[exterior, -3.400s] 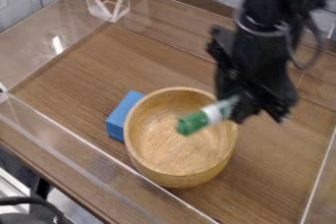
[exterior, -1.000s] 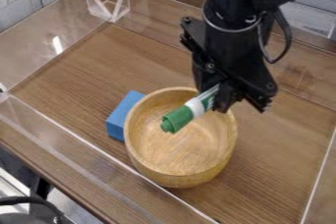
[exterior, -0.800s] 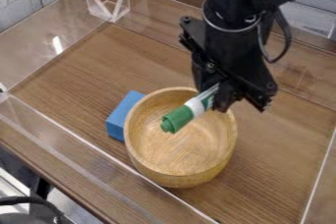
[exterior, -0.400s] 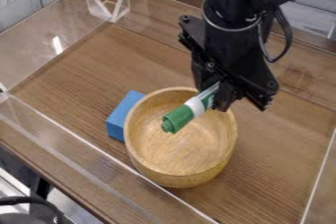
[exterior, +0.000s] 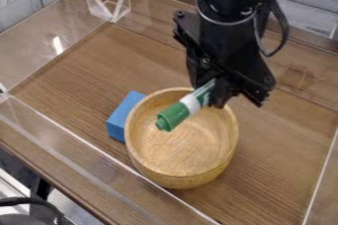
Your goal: Put the green marker in the brown bowl
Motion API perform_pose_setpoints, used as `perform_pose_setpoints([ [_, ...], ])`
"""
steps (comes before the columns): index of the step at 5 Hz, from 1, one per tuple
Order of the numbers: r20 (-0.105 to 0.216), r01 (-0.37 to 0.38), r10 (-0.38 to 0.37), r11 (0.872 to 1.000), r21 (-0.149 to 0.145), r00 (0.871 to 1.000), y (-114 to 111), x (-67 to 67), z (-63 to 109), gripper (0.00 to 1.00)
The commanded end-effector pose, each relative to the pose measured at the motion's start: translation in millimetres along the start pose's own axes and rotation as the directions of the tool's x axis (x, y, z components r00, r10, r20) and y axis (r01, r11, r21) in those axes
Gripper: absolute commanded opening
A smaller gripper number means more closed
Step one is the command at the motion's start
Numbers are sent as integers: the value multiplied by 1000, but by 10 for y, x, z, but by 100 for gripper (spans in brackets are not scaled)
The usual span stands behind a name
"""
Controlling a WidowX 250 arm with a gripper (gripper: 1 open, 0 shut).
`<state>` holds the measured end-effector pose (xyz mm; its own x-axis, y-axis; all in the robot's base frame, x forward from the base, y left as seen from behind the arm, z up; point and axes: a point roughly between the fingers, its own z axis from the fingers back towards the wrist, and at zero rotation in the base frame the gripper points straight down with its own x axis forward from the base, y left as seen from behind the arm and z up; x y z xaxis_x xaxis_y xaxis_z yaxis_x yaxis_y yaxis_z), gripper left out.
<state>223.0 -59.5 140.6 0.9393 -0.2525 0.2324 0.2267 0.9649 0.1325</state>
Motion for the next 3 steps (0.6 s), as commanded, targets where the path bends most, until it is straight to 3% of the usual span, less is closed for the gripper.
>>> perform_pose_setpoints([
  [1,35,-37,37,999,3,999,61,28,97,0],
  [3,31,-54,54,998,8,998,100,-2,123,0],
])
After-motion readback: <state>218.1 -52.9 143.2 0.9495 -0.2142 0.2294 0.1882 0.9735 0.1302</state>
